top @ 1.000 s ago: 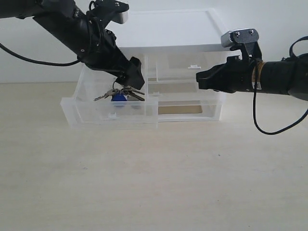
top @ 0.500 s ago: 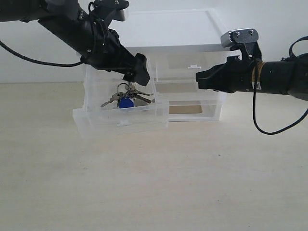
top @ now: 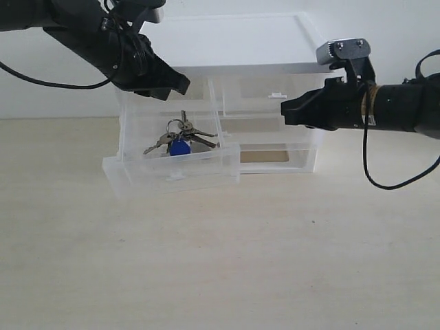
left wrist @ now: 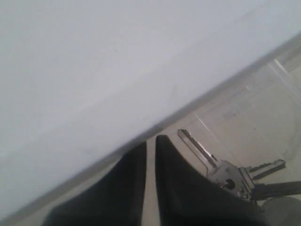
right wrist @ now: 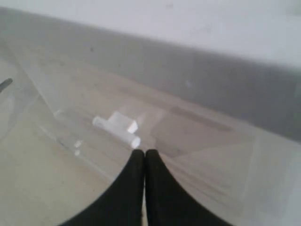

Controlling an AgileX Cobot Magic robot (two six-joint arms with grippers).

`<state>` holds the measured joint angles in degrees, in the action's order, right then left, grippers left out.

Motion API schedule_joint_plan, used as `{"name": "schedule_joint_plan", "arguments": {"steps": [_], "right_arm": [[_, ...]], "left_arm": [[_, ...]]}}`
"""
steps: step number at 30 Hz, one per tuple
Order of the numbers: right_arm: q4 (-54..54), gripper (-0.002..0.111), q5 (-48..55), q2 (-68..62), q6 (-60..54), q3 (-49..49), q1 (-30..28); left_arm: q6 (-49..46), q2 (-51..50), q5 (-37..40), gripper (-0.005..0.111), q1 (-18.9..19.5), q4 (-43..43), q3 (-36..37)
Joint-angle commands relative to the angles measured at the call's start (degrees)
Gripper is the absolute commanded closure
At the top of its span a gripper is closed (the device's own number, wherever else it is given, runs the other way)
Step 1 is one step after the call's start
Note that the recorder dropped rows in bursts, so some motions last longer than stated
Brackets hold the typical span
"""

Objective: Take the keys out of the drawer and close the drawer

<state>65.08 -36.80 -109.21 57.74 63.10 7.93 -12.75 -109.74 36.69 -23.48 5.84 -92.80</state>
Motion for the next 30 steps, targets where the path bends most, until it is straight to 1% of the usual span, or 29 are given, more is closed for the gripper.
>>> {"name": "schedule_joint_plan", "arguments": {"steps": [1, 4, 10, 14, 17, 21, 23, 25, 26, 27, 28, 30], "right_arm": [[8.99, 0.108, 1.53, 6.49, 8.63, 0.95, -1.07], [16.53, 0.108, 1.29, 11.28, 14.66, 0.1, -1.07], [14.49, 0.108, -2.97, 20.84, 14.71, -8.47, -1.07], [17.57, 0.108, -6.55, 23.72, 17.37, -13.56, 0.64], [20.41, 0.108, -9.07, 23.99, 18.35, -16.78, 5.03], [20.52, 0.108, -7.17, 23.99, 16.69, -19.1, 12.98], [20.52, 0.108, -5.86, 23.99, 16.59, -19.1, 15.79], [20.52, 0.108, -2.52, 23.99, 16.31, -19.1, 19.1], [20.11, 0.108, 3.33, 23.55, 15.65, -18.98, 22.28], [19.6, 0.108, 6.78, 23.21, 15.23, -18.92, 23.34], [18.67, 0.108, 12.52, 21.66, 14.97, -17.77, 25.32], [17.39, 0.108, 13.8, 18.16, 14.23, -15.44, 25.81]], "left_arm": [[-0.14, 1.46, -7.15, 0.102, 0.1, -0.72, -0.53], [-0.14, 1.46, -7.19, 0.102, 0.22, -0.72, -0.53], [-0.14, 1.46, -8.4, 0.102, 0.57, -0.72, -0.53], [-0.14, 1.46, -8.82, 0.102, 0.57, -0.72, -0.53], [0.02, 1.46, -8.97, 0.102, 0.57, -0.31, -0.53], [0.02, 1.46, -8.36, 0.102, 0.57, -0.32, -0.53], [0.02, 1.46, -7.54, 0.102, 0.57, -0.07, -0.53], [0.02, 1.46, -6.21, 0.102, 0.57, 1.95, -0.53], [-0.13, 1.46, -4.19, 0.102, 0.57, 4.12, -0.53], [-0.77, 1.46, -3.3, 0.102, 0.57, 4.77, -0.53], [-1.64, 1.46, -1.65, 0.102, 0.57, 6.46, -0.53], [-1.8, 1.46, 0.41, 0.102, 0.57, 8.27, -0.53]]}}
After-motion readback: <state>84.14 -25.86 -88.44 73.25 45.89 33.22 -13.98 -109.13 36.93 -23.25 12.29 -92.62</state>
